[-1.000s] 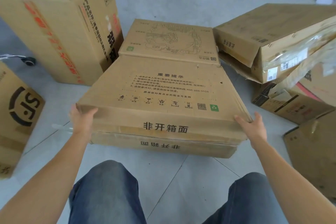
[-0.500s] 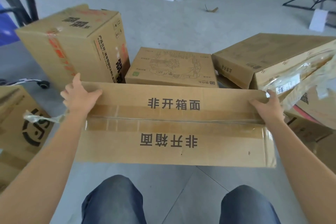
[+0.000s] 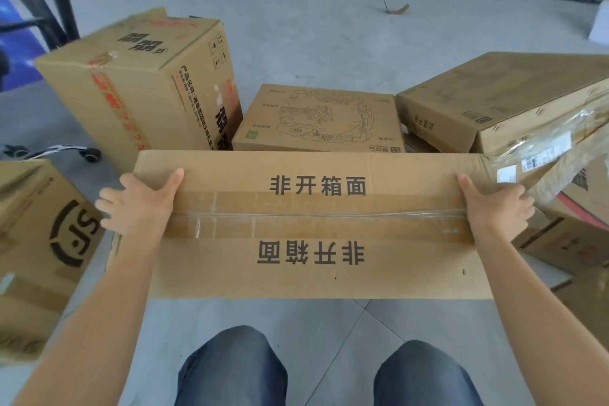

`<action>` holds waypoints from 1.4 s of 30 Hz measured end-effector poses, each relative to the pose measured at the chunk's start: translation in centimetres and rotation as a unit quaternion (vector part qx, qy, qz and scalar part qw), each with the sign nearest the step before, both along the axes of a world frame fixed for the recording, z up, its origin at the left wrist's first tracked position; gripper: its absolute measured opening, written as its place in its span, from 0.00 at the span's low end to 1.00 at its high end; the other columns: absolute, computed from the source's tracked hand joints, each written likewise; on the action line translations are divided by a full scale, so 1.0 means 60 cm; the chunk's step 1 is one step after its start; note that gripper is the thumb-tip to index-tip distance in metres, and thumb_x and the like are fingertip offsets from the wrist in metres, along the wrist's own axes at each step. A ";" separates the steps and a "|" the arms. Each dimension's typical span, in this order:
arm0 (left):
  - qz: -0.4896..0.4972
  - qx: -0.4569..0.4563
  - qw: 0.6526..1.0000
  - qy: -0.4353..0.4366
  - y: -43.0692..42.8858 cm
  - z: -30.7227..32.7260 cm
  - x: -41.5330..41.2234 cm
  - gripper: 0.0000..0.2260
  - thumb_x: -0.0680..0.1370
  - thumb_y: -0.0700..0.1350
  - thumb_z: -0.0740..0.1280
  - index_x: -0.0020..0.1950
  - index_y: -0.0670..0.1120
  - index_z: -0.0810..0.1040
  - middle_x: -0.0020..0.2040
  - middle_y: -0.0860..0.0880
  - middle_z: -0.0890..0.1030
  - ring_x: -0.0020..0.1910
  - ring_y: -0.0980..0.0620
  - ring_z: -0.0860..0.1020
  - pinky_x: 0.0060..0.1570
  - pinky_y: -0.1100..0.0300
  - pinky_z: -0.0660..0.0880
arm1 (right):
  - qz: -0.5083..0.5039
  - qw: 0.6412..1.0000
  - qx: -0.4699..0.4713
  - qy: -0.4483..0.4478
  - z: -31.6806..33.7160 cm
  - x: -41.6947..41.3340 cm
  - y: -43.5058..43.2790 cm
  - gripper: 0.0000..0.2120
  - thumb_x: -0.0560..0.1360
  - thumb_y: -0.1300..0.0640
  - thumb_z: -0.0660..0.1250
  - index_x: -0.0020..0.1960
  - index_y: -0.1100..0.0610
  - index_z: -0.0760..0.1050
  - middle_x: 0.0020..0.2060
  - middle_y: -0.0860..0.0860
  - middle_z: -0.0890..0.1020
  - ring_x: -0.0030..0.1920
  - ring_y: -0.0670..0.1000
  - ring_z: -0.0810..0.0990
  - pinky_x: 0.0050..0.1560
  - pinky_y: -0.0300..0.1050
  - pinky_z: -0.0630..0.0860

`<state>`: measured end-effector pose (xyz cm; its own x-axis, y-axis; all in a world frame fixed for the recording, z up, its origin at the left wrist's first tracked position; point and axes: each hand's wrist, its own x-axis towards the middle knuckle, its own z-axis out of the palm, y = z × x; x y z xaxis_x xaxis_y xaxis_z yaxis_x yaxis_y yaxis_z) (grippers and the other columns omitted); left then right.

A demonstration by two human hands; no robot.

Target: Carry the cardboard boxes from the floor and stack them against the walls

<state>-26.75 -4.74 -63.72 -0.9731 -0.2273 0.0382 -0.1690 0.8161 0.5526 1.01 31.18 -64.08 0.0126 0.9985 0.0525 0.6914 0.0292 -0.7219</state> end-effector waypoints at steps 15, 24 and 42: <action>0.025 0.018 0.986 -0.166 -0.079 0.182 0.050 0.39 0.70 0.63 0.69 0.72 0.41 0.62 0.71 0.37 0.62 0.71 0.38 0.59 0.69 0.43 0.60 | 0.023 0.981 -0.192 0.035 0.140 0.066 -0.035 0.34 0.67 0.41 0.72 0.64 0.61 0.68 0.60 0.59 0.75 0.62 0.62 0.72 0.63 0.60 0.70; 0.160 0.026 0.948 -0.273 -0.297 0.400 0.123 0.26 0.68 0.55 0.62 0.58 0.40 0.77 0.57 0.36 0.75 0.58 0.35 0.71 0.59 0.44 0.71 | 0.145 0.952 -0.261 -0.061 0.410 0.051 -0.114 0.24 0.72 0.50 0.66 0.62 0.64 0.72 0.55 0.61 0.77 0.59 0.62 0.73 0.56 0.52 0.71; 0.499 0.223 0.838 -0.014 -0.629 0.724 0.652 0.18 0.79 0.52 0.62 0.37 0.39 0.68 0.31 0.44 0.67 0.38 0.43 0.68 0.37 0.53 0.64 | 0.530 0.822 -0.207 -0.020 0.710 -0.107 -0.463 0.16 0.74 0.59 0.64 0.59 0.66 0.70 0.51 0.59 0.74 0.47 0.55 0.70 0.45 0.47 0.66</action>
